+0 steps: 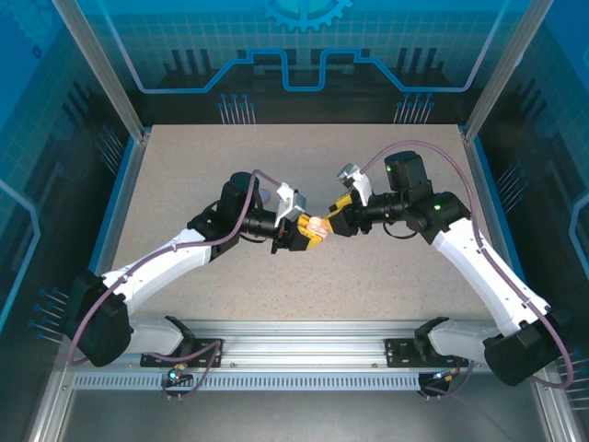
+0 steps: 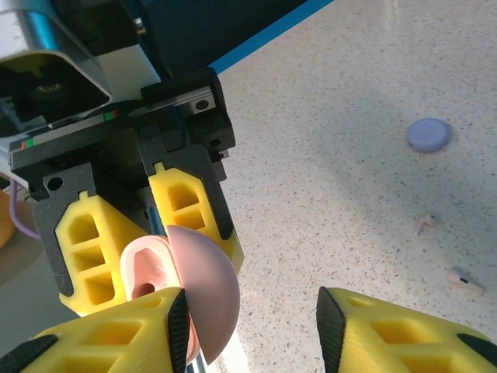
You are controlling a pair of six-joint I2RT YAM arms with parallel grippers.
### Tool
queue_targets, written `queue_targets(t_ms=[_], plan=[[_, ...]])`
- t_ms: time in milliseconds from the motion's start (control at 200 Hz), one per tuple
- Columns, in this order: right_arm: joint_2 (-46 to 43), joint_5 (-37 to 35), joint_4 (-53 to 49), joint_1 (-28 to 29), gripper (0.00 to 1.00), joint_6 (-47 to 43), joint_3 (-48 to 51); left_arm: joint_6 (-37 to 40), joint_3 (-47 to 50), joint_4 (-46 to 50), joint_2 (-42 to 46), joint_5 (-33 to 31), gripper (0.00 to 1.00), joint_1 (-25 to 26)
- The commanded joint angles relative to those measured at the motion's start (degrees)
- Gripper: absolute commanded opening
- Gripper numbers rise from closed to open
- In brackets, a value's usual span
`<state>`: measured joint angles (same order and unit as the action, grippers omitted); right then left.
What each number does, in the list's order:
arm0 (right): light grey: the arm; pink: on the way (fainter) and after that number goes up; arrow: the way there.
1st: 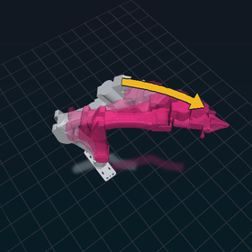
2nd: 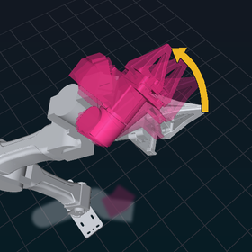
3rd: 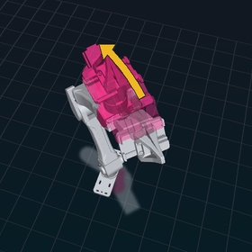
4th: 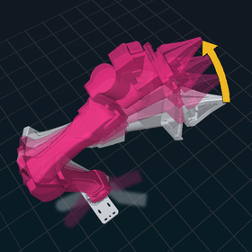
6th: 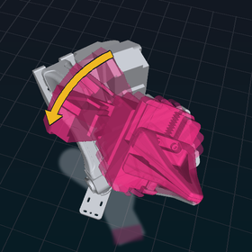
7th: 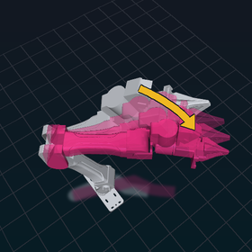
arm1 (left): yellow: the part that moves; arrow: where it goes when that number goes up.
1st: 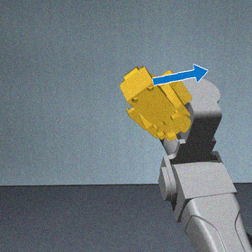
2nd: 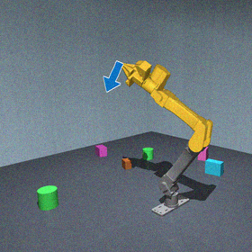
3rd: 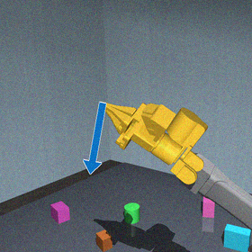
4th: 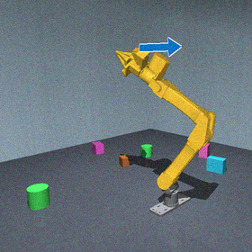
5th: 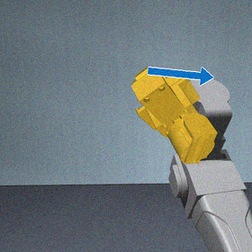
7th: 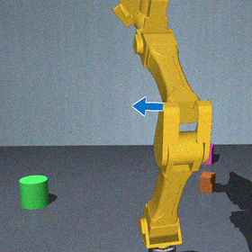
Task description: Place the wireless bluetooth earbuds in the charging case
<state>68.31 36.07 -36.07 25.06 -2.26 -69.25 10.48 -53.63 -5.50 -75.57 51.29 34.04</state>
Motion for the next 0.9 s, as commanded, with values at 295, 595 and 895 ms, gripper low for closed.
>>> queue_targets(t_ms=[295, 595, 895], plan=[[0.8, -14.1, 3.0, -3.1, 0.52, 7.2, 1.6, -2.9, 6.7, -12.3, 0.8, -2.4, 0.10, -0.4], [16.0, -21.2, 0.2, -3.8, 0.51, 10.9, -2.4, -9.1, 14.7, -25.0, 2.0, -3.9, 0.11, -2.1], [31.9, -22.9, -0.4, -2.4, 0.48, 12.1, -10.1, -12.8, 20.3, -32.6, 3.7, -4.1, 0.11, -4.3]])
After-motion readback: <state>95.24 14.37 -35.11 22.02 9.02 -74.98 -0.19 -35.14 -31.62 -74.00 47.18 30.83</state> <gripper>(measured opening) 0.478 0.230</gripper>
